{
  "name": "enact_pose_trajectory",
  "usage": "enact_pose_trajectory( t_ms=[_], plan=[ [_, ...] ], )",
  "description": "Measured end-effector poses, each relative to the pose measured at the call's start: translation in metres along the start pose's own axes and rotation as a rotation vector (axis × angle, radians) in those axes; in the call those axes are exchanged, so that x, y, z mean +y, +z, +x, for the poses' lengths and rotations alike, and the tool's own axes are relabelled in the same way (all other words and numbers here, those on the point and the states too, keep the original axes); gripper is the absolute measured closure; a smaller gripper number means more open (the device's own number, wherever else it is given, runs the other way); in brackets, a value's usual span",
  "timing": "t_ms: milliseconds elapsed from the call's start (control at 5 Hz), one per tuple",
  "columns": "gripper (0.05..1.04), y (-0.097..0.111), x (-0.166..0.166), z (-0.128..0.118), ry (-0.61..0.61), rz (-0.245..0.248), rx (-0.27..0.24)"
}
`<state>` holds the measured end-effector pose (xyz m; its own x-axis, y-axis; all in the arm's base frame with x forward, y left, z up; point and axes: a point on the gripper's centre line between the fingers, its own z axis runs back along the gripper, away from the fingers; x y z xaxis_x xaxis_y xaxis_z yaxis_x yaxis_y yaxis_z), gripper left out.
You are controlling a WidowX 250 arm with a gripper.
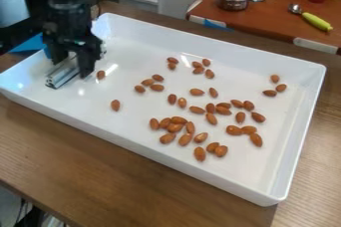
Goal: Sweep into pile
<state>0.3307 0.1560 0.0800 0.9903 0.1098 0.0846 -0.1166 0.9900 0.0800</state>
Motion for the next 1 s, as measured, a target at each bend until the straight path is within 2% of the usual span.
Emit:
enact_pose_trajectory(
  t_ms=[200,400,1000],
  plan=[
    [0.685,0.000,-0.009,-0.006,-0.014,-0.024,0.013],
    [0.702,0.001,-0.022,-0.012,-0.047,-0.039,0.035],
    [0.702,0.012,-0.082,-0.030,-0.157,-0.095,0.050]
  ],
)
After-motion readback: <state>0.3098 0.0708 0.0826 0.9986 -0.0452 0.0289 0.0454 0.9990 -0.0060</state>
